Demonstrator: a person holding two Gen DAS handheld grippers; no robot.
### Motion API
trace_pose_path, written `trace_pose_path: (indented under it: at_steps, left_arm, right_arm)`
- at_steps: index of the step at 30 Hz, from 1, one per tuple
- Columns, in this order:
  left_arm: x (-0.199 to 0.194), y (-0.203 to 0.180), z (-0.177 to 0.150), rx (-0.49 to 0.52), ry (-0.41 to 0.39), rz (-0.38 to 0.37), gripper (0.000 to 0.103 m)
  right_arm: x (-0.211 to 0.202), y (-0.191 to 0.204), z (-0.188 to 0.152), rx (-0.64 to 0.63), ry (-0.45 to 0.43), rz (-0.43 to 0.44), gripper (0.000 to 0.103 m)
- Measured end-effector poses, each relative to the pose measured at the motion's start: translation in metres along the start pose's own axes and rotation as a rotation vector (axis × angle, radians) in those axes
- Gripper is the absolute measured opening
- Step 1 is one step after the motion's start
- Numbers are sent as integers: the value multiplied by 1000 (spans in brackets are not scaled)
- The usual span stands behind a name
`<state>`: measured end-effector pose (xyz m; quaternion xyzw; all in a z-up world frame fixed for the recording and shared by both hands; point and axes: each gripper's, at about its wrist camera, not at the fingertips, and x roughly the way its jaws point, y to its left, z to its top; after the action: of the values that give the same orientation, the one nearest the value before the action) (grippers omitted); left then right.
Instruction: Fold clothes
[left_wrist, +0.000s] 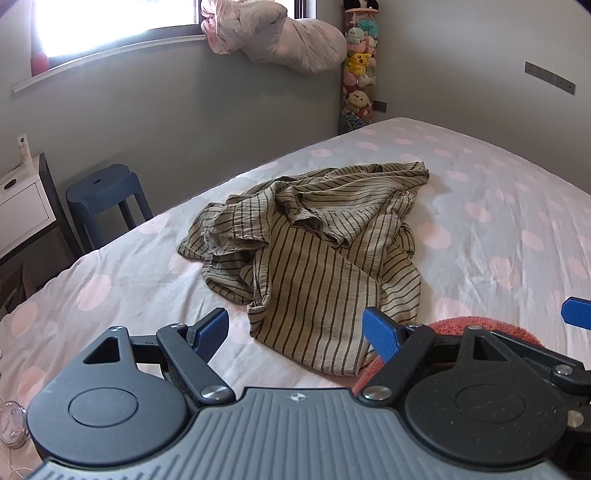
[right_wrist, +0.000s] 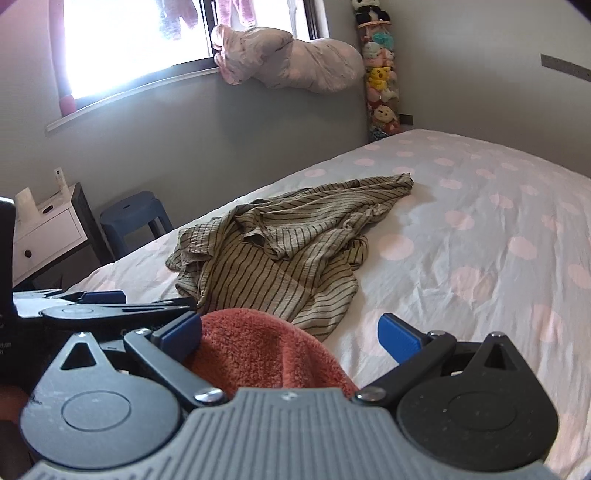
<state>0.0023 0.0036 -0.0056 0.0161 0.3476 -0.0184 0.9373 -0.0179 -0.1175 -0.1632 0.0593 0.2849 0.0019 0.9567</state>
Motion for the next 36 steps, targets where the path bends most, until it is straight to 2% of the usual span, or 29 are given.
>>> trace_pose_path:
  at_steps: [8, 19, 21, 24, 31, 33, 34, 36]
  left_arm:
    - [18, 10, 9, -29, 33, -31, 80]
    - [68, 43, 18, -160, 116, 5, 79]
    - [78, 46, 17, -177, 129, 5, 79]
    - [97, 52, 17, -200, 162, 4, 75]
    - [135, 61, 27, -245, 188, -12, 62]
    - [145, 63, 28, -258, 203, -3, 57]
    - [150, 64, 28, -264, 207, 2, 53]
    - [157, 66, 28, -279, 210, 7, 50]
  right_arm:
    - [15, 1, 23, -124, 6, 2, 102]
    - [91, -13, 58, -191, 63, 55, 101]
    - [109, -11, 64, -215, 81, 63, 97]
    - [139, -5, 70, -257, 113, 85, 84]
    - [201, 11, 75, -341, 171, 127, 69]
    - [219, 19, 77, -379, 183, 138, 68]
    - [228, 23, 78, -399, 188, 143, 66]
    - [247, 31, 80, -422, 194, 146, 61]
